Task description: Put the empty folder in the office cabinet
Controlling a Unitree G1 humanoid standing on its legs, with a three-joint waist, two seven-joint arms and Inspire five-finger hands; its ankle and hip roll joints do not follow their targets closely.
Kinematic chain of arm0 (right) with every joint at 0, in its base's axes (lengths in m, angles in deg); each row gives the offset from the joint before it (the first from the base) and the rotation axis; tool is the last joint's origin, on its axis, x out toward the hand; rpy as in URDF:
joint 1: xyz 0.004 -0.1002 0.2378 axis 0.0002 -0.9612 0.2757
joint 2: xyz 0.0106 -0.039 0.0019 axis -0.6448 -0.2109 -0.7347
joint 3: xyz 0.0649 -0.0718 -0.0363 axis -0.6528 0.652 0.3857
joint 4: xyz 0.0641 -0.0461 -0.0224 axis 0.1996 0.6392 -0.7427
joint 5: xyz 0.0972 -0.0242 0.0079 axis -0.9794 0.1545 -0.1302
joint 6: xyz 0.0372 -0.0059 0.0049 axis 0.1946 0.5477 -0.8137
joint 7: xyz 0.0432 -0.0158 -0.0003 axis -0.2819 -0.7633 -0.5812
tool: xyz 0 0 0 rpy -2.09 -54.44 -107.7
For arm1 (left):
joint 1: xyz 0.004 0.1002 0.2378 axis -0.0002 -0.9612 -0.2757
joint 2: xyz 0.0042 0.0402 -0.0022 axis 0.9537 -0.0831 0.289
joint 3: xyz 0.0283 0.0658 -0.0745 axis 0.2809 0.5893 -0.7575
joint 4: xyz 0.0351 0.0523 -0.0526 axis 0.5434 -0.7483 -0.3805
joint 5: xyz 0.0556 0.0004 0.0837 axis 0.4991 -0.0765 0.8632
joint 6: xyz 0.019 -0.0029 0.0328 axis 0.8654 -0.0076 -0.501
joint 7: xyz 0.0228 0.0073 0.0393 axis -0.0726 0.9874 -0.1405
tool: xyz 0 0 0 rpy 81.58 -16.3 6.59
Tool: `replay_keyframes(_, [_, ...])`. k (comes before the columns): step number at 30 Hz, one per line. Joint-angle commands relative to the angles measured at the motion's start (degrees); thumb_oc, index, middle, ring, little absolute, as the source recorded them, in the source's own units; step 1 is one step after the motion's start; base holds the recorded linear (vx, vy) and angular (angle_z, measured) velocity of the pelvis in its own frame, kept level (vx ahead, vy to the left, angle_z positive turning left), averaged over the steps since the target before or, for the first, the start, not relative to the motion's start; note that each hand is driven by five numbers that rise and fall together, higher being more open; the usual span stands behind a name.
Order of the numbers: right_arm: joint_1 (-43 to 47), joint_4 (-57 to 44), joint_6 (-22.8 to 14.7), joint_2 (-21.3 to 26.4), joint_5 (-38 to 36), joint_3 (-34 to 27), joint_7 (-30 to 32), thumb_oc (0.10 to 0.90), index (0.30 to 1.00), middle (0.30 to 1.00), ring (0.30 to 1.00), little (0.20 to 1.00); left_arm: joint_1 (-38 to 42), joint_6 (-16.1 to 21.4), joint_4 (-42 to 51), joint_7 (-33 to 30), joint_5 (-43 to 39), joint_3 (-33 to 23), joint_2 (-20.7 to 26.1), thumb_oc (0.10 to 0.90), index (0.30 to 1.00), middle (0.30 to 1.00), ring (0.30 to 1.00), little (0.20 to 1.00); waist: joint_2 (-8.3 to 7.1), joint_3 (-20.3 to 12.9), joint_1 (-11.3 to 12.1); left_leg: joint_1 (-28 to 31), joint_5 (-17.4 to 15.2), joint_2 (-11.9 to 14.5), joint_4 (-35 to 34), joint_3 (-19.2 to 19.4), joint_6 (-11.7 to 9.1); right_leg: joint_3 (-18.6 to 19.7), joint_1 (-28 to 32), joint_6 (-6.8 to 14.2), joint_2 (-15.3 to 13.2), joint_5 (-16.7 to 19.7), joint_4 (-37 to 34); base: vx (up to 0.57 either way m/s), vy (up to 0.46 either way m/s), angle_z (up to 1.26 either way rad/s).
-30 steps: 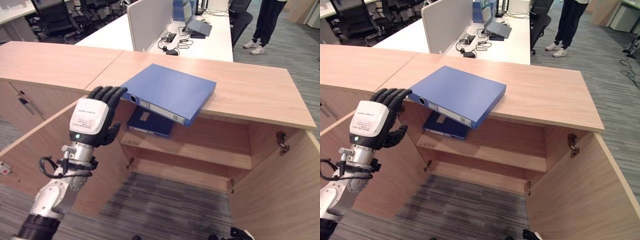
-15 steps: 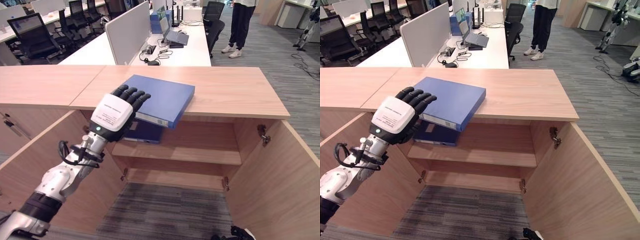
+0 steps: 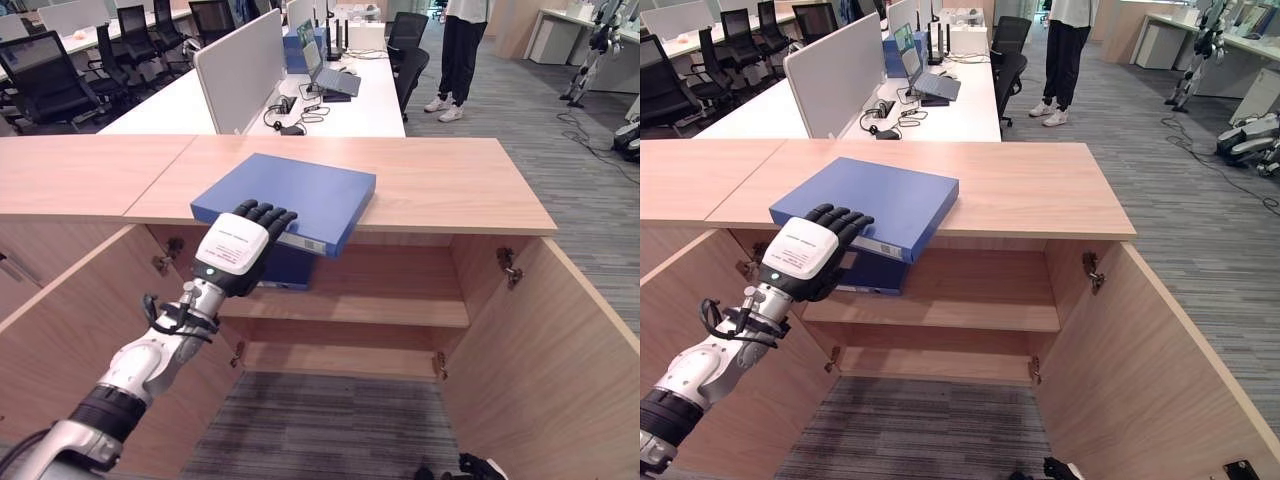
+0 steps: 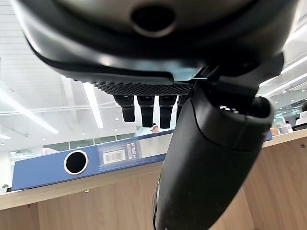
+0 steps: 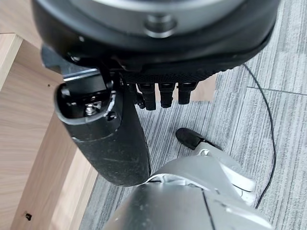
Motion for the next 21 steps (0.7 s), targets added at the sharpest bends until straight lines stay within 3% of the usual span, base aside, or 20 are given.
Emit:
replay_keyframes(1, [-0.69, 0.57, 0.53, 1.27, 1.16, 2.48, -0.14, 0.8, 0.9, 0.9, 0.9, 0.9, 16.12, -2.94, -1.6, -2.16, 0.35, -0.91, 1.53, 0.8, 0.9, 0.9, 0.9, 0.9, 1.17, 2.55, -0.9, 2.62, -7.59, -1.48, -0.13, -4.2, 1.06, -5.24, 6.69, 4.22, -1.58, -8.98, 1.01, 0.0, 0.0, 0.0])
replay_keyframes(10, [-0.24, 0.34, 0.47, 1.51, 0.84, 3.3, -0.06, 0.8, 0.9, 0.9, 0.9, 0.9, 22.79, -3.86, -3.96, -1.98, 2.79, 4.42, 2.51, 0.8, 0.9, 0.9, 0.9, 0.9, 1.16, 2.16, -1.47, 2.83, -7.65, -1.38, -0.13, -3.79, 1.02, -5.07, 6.76, 4.18, -1.38, -9.19, 1.06, 0.0, 0.0, 0.0])
replay_keyframes(21, [-0.39, 0.42, 0.44, 1.5, 0.72, 3.53, -0.16, 0.8, 0.9, 0.9, 0.9, 0.9, 24.61, -4.34, -5.77, -2.14, 2.52, 5.8, 1.89, 0.8, 0.9, 0.9, 0.9, 0.9, 1.25, 1.91, -1.95, 3.0, -7.67, -1.35, -0.13, -3.71, 1.06, -4.91, 6.81, 4.11, -1.23, -9.29, 1.08, 0.0, 0.0, 0.0])
